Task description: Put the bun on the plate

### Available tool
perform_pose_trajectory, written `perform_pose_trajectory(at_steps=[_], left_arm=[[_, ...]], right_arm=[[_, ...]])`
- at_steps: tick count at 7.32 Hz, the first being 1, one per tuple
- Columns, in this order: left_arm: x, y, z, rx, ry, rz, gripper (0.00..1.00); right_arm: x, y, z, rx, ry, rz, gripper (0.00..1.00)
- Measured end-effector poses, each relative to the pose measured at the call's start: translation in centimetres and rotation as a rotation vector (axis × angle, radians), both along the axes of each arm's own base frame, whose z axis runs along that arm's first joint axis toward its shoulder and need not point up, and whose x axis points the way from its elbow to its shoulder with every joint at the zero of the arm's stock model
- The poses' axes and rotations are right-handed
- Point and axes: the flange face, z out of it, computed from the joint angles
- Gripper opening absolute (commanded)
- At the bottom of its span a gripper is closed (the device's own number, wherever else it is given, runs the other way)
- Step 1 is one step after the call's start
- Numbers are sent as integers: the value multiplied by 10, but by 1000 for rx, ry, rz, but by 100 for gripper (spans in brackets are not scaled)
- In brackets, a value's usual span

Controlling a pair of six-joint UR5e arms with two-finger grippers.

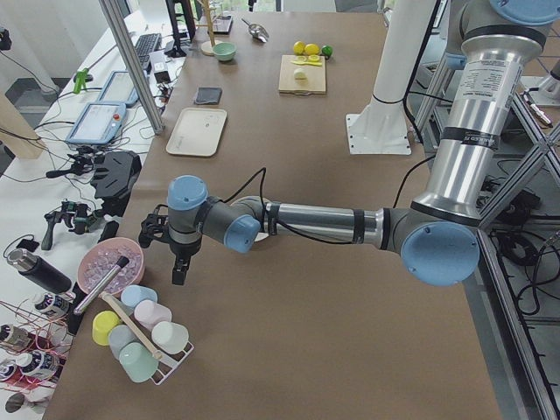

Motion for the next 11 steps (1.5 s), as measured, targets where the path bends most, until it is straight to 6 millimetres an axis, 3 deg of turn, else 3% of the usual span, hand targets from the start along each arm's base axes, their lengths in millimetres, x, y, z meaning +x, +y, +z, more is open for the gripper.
perform_pose_trajectory(at_steps=[6, 11], left_arm=[[6, -5, -4, 7, 2, 7, 99], [22, -12, -26, 47, 7, 37, 98]], right_arm=[[1, 3, 1, 0, 1, 0, 100], [0, 0, -5, 11, 0, 1, 100]])
